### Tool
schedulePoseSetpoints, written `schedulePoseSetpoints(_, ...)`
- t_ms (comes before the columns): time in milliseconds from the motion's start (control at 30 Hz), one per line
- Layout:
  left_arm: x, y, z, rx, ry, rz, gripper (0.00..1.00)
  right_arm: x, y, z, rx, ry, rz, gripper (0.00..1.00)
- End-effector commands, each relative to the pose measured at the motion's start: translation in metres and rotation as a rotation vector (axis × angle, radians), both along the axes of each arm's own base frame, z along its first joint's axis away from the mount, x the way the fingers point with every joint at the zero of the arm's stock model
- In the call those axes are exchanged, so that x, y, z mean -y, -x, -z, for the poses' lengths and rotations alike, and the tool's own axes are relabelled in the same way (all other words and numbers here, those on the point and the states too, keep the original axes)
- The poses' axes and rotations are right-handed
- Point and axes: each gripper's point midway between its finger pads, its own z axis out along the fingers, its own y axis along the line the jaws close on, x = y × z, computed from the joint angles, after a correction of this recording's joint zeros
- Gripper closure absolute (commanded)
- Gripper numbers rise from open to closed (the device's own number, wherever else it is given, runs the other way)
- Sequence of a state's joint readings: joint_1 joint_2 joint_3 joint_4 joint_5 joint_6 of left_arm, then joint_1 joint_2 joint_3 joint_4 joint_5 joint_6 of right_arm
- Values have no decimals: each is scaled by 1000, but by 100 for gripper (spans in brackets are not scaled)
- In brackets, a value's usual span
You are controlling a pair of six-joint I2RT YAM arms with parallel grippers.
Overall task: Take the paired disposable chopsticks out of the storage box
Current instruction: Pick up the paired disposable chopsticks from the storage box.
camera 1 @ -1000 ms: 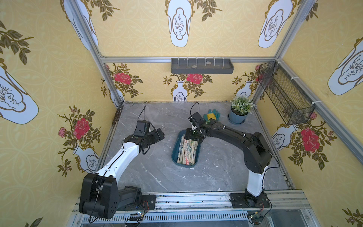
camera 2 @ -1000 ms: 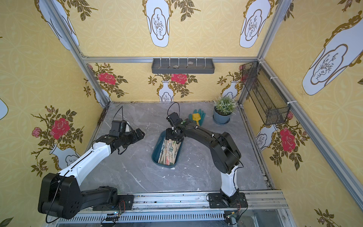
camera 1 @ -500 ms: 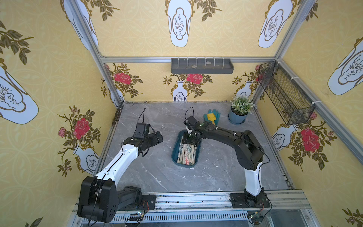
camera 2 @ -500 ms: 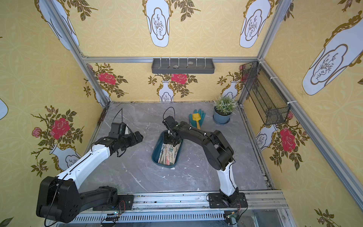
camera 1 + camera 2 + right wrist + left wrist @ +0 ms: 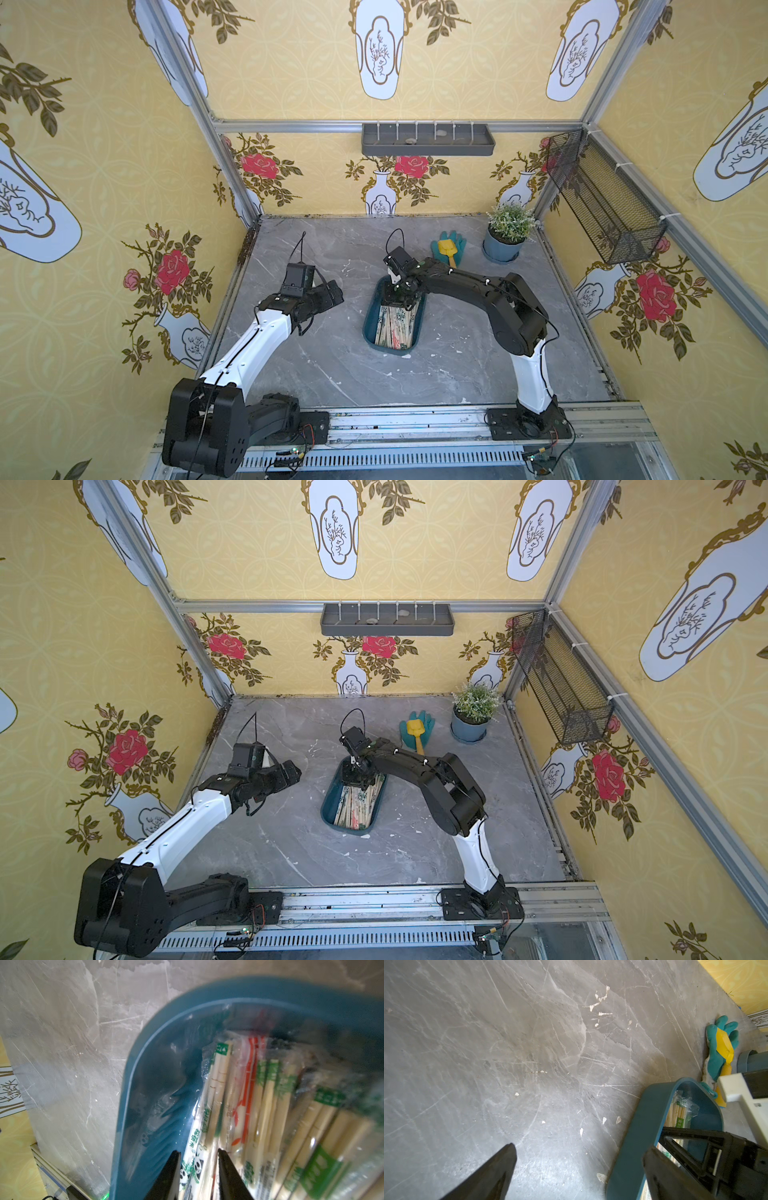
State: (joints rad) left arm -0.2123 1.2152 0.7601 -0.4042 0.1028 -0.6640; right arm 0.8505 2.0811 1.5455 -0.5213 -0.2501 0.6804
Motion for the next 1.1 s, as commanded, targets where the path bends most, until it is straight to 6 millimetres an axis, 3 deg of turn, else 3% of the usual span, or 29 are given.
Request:
schedulePoseSetpoints(0,1,-2,0,11,11,0,0,-5,0,0,2,-9,-8,66)
schedulePoseSetpoints(700,4,-1,6,4,35,1,0,-5,3,11,-27,8,-14,75)
schedulePoseSetpoints(1067,6,-1,8,2,43,7,0,-5,3,12,-32,12,-15,88)
